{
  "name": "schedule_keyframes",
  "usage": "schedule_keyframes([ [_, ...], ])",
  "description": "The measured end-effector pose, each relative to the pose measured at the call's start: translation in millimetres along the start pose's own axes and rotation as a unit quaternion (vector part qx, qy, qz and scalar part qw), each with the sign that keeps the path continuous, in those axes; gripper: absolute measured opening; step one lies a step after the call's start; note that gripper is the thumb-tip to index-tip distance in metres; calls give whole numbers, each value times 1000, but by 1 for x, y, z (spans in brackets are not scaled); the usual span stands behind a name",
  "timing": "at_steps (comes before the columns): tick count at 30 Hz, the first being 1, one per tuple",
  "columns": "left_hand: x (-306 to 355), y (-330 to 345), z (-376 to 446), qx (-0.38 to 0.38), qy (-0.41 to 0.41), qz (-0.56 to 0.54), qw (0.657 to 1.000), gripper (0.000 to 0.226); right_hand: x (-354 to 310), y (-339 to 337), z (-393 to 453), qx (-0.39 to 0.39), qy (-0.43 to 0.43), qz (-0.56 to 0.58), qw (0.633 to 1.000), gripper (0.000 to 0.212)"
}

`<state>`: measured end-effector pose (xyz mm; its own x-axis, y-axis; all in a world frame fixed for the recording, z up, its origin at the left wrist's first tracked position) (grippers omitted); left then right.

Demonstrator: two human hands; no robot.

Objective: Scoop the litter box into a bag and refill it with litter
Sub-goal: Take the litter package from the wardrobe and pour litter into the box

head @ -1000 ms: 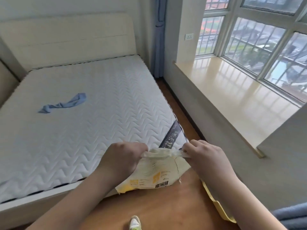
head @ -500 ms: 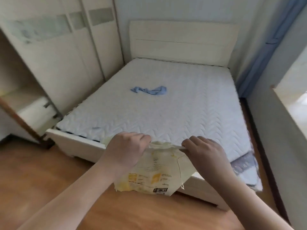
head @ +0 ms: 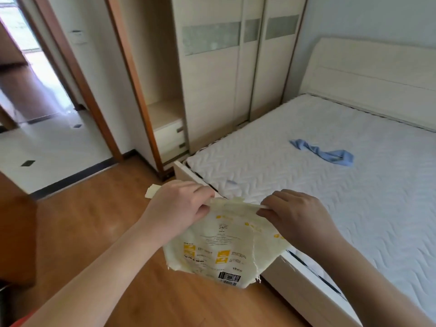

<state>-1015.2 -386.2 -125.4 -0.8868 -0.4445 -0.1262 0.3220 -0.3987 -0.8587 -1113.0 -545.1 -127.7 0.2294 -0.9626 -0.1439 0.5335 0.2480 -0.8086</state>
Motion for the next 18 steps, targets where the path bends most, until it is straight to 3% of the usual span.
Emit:
schedule_keyframes([
  [8,-96,27,31,18,-43,83,995,12,34,68,110,-24,-67,47,996,25],
  [18,-221,71,72,-13,-143,114,983,18,90,153,251,-59,-129,153,978,23],
])
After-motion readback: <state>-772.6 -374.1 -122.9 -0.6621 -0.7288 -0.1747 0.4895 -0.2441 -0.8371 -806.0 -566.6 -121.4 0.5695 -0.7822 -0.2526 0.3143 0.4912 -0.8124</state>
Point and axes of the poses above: each hand's wrist, its own z-axis towards the middle knuckle, its own y-axis out of the palm, x = y × z, the point moved 8 cm from there along z, towards the middle knuckle, and after that the axes turned 8 degrees about z, right-handed, at the moved point
